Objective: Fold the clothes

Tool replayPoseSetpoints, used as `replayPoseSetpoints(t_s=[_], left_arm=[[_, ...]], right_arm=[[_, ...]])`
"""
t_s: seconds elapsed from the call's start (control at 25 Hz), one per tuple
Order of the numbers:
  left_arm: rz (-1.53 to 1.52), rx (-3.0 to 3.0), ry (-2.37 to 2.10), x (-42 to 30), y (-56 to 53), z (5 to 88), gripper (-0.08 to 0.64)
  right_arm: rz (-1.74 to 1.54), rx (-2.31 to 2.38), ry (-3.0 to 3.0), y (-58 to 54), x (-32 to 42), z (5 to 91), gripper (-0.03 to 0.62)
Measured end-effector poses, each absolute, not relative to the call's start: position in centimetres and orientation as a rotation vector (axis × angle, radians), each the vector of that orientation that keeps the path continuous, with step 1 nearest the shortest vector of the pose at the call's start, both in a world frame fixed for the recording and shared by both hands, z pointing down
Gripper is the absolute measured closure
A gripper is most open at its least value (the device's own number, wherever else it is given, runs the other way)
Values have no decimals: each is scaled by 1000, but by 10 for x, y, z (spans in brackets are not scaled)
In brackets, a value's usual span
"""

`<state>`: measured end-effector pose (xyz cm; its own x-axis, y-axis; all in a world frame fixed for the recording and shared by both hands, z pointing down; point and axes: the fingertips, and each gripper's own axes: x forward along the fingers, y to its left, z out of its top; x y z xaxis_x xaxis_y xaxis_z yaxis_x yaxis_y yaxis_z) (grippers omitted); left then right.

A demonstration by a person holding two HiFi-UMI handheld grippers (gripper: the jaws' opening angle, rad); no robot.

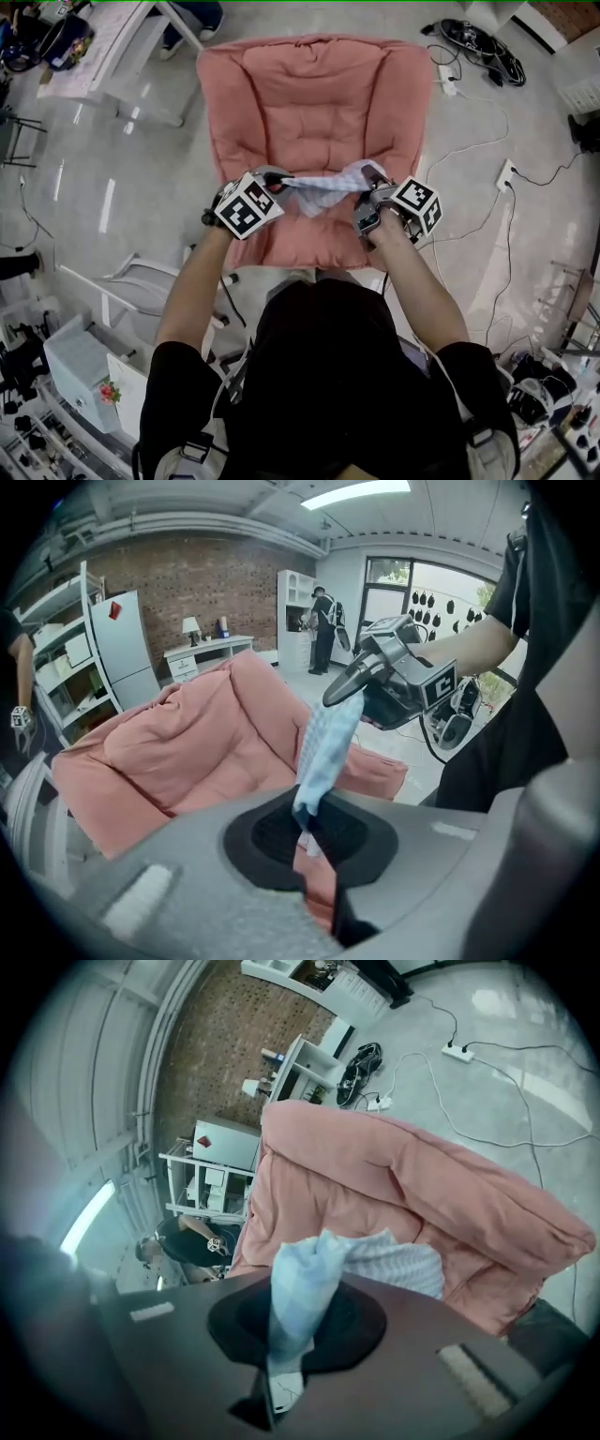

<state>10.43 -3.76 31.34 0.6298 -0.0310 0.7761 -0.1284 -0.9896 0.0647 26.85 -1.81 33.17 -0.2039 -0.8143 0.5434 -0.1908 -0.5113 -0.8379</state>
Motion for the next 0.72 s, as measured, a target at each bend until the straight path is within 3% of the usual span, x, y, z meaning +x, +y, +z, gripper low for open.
replayPoseSetpoints(t_s=[0.72], left_arm=[[1316, 2862, -50, 120, -104, 267, 546]], right_arm=[[-1619, -1640, 1163, -60, 276, 287, 571]])
